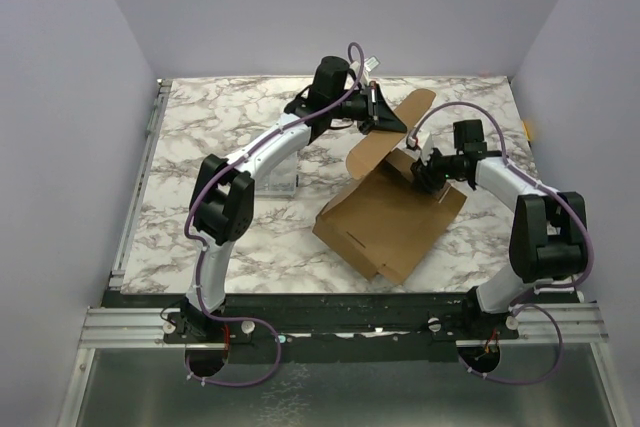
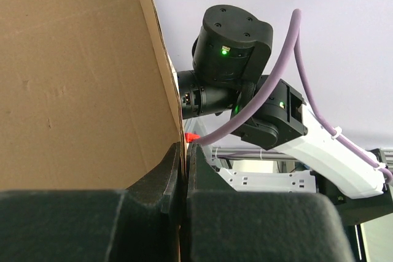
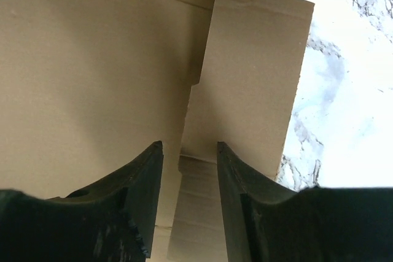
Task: Fold the paper box
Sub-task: Fold the paper box at the center of the board.
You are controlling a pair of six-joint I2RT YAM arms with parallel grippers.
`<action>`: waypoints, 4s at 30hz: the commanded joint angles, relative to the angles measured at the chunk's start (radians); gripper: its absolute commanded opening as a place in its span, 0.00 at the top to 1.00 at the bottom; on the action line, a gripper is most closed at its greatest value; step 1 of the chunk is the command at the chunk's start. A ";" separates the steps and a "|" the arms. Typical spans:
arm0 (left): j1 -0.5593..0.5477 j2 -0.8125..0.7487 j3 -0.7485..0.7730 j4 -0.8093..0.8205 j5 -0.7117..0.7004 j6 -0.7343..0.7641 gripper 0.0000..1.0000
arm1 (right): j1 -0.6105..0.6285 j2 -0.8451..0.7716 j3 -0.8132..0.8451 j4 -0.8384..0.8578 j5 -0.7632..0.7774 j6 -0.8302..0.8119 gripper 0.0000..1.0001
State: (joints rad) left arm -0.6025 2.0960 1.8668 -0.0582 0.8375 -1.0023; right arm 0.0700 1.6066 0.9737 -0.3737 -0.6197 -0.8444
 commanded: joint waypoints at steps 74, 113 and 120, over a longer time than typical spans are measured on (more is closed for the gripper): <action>-0.029 0.073 0.051 0.004 -0.020 0.003 1.00 | -0.044 -0.013 -0.173 0.500 0.358 0.104 0.48; -0.032 0.075 0.057 0.043 0.023 -0.021 1.00 | -0.184 0.227 0.124 0.075 -0.154 0.156 0.44; -0.039 0.060 0.005 0.149 0.030 -0.093 1.00 | -0.191 0.254 0.149 0.082 -0.188 0.234 0.50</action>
State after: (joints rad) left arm -0.6289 2.1555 1.9034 -0.0196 0.8299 -1.0279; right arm -0.1196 1.8343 1.1027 -0.2569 -0.7521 -0.6628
